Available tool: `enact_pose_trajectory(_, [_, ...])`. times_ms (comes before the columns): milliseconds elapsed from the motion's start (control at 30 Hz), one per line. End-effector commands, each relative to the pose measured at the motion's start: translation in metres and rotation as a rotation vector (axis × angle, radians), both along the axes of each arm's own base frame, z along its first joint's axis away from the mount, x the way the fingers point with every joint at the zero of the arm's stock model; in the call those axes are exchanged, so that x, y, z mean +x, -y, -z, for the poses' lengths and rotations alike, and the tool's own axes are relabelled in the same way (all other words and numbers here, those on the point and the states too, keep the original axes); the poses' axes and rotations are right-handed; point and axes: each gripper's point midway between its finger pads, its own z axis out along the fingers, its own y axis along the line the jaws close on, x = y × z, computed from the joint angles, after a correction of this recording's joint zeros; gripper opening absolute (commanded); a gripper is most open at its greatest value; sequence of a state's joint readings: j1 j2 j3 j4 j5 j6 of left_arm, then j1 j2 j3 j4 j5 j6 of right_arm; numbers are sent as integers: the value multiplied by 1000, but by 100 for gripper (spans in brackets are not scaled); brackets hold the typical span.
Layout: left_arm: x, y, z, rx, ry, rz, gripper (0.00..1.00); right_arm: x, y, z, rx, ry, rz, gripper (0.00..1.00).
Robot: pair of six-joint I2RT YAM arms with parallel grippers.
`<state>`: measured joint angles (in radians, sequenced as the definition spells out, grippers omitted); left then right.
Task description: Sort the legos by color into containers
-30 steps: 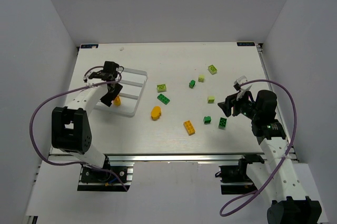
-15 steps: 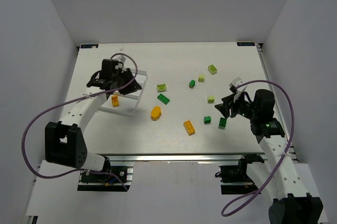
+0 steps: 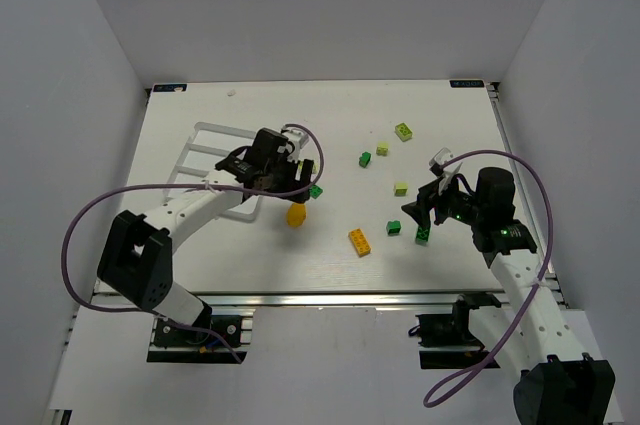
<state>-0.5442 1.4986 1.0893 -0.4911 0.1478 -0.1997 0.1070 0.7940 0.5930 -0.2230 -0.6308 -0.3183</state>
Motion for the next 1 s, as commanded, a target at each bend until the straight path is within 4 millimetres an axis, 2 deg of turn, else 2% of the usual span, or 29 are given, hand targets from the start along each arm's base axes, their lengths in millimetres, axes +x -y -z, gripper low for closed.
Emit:
enact_pose_trajectory(0, [22,-14,6,151,118,-39,84,5,-1,-11,-2,39,-5,70])
enact_pose_trajectory(200, [25,-4,44,266,82,-6,82,7,1,-11,-10,43,7,70])
enact_pose_trajectory(233, [25,2,44,265,81,3,81,7,1,-11,-10,43,8,70])
enact_pose_trajectory(267, [23,6,53,282,63,15,80,7,1,-11,-13,43,7,70])
enact_pose_trajectory(367, [20,12,61,291,50,20,77,7,2,-12,-12,46,11,70])
enact_pose_trajectory(467, [18,10,71,310,27,4,72,7,3,-12,-16,50,15,70])
enact_pose_trajectory(533, [17,8,77,321,10,-9,53,7,2,-12,-16,52,14,70])
enact_pose_trajectory(567, [18,7,76,320,13,-20,42,7,2,-12,-16,52,14,70])
enact_pose_trajectory(600, [18,6,74,317,15,-31,22,7,2,-12,-15,49,14,70])
enact_pose_trajectory(667, [17,8,66,291,25,-39,11,7,2,-13,-16,53,14,70])
enact_pose_trajectory(700, [18,11,60,270,32,-48,7,7,2,-13,-14,52,13,70])
enact_pose_trajectory(733, [18,14,44,232,54,-50,4,7,2,-13,-15,53,12,69])
enact_pose_trajectory(833, [23,4,18,148,68,-120,1,6,2,-13,-13,54,10,69])
enact_pose_trajectory(867, [27,-4,-4,123,122,-162,0,6,2,-13,-14,56,11,69])
enact_pose_trajectory(967, [39,-40,-27,123,163,-283,0,6,2,-13,-13,56,10,69])
